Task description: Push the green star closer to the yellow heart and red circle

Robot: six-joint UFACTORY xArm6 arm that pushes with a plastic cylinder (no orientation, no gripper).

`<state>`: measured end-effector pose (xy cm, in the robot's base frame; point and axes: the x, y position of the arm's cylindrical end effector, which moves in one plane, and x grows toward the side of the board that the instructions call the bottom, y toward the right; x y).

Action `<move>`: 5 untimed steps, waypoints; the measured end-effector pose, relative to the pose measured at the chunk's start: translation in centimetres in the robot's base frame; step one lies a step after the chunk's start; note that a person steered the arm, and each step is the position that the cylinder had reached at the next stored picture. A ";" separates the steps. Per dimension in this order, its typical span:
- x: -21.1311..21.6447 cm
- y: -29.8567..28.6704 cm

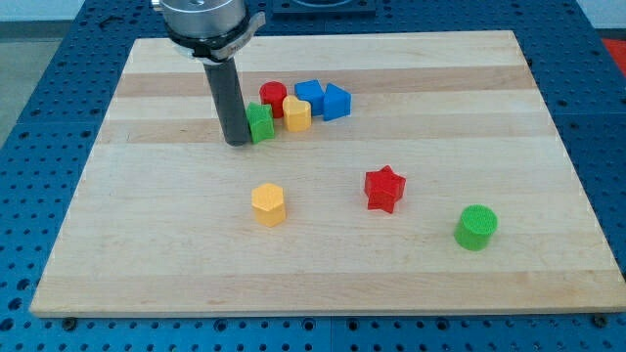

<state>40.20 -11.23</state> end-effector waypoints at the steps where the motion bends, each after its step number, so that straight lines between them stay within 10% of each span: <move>1: -0.4 1.1; 5: 10.0 0.2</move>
